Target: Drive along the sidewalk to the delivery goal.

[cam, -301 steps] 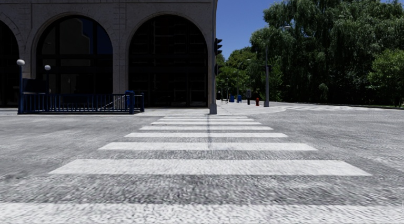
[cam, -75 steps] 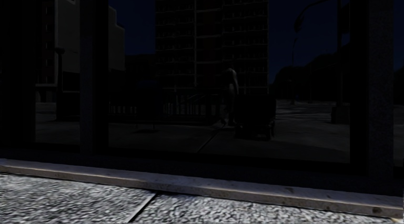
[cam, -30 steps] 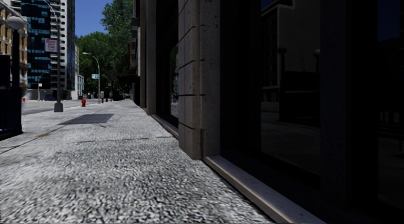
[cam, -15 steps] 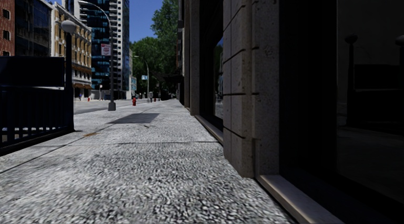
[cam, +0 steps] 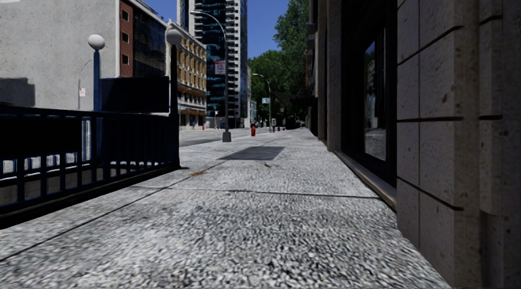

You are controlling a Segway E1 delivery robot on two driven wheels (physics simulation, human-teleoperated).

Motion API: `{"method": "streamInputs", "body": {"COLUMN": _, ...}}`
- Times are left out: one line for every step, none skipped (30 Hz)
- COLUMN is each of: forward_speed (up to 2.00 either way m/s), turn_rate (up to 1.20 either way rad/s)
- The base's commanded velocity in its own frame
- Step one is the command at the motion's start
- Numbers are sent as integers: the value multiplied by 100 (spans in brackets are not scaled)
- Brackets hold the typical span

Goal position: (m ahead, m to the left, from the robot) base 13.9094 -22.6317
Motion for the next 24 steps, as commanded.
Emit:
{"method": "streamInputs", "body": {"forward_speed": 119, "turn_rate": 0}}
{"method": "streamInputs", "body": {"forward_speed": 131, "turn_rate": 0}}
{"method": "streamInputs", "body": {"forward_speed": 149, "turn_rate": 0}}
{"method": "streamInputs", "body": {"forward_speed": 200, "turn_rate": 0}}
{"method": "streamInputs", "body": {"forward_speed": 200, "turn_rate": 0}}
{"method": "streamInputs", "body": {"forward_speed": 200, "turn_rate": 0}}
{"method": "streamInputs", "body": {"forward_speed": 200, "turn_rate": 0}}
{"method": "streamInputs", "body": {"forward_speed": 200, "turn_rate": 0}}
{"method": "streamInputs", "body": {"forward_speed": 200, "turn_rate": 0}}
{"method": "streamInputs", "body": {"forward_speed": 200, "turn_rate": 0}}
{"method": "streamInputs", "body": {"forward_speed": 200, "turn_rate": 0}}
{"method": "streamInputs", "body": {"forward_speed": 200, "turn_rate": 0}}
{"method": "streamInputs", "body": {"forward_speed": 200, "turn_rate": 0}}
{"method": "streamInputs", "body": {"forward_speed": 200, "turn_rate": 0}}
{"method": "streamInputs", "body": {"forward_speed": 200, "turn_rate": 0}}
{"method": "streamInputs", "body": {"forward_speed": 200, "turn_rate": 0}}
{"method": "streamInputs", "body": {"forward_speed": 200, "turn_rate": 0}}
{"method": "streamInputs", "body": {"forward_speed": 200, "turn_rate": 0}}
{"method": "streamInputs", "body": {"forward_speed": 200, "turn_rate": 0}}
{"method": "streamInputs", "body": {"forward_speed": 200, "turn_rate": 0}}
{"method": "streamInputs", "body": {"forward_speed": 200, "turn_rate": 0}}
{"method": "streamInputs", "body": {"forward_speed": 200, "turn_rate": 0}}
{"method": "streamInputs", "body": {"forward_speed": 200, "turn_rate": 0}}
{"method": "streamInputs", "body": {"forward_speed": 200, "turn_rate": 0}}
